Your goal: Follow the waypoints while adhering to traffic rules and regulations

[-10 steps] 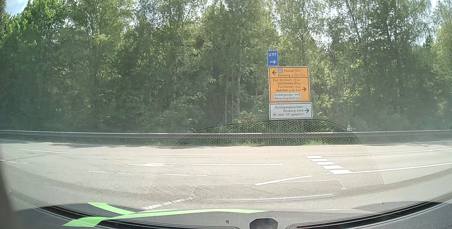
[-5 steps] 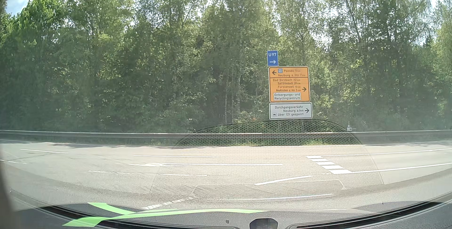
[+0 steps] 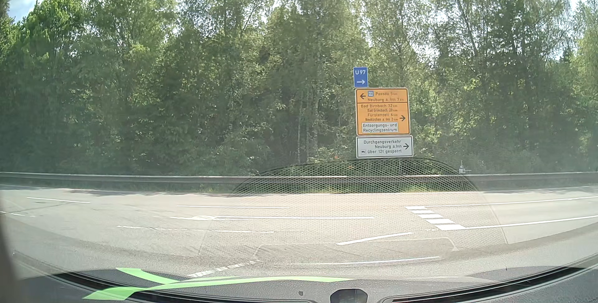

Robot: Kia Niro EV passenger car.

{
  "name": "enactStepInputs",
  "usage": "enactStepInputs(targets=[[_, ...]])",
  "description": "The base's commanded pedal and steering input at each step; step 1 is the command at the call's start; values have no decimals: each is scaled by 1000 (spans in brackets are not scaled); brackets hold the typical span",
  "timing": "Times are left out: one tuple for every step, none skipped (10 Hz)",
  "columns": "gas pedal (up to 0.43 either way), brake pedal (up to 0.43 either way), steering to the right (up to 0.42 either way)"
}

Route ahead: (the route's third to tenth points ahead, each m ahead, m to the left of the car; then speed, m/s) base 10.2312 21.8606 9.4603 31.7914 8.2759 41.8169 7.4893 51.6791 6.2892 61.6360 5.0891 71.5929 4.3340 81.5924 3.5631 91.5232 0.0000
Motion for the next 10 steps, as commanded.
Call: enactStepInputs(targets=[[0, 299, -63], [0, 299, -63], [0, 299, -63], [0, 299, -63], [0, 299, -63], [0, 299, -63], [0, 299, -63], [0, 299, -63], [0, 299, -63], [0, 299, -63]])
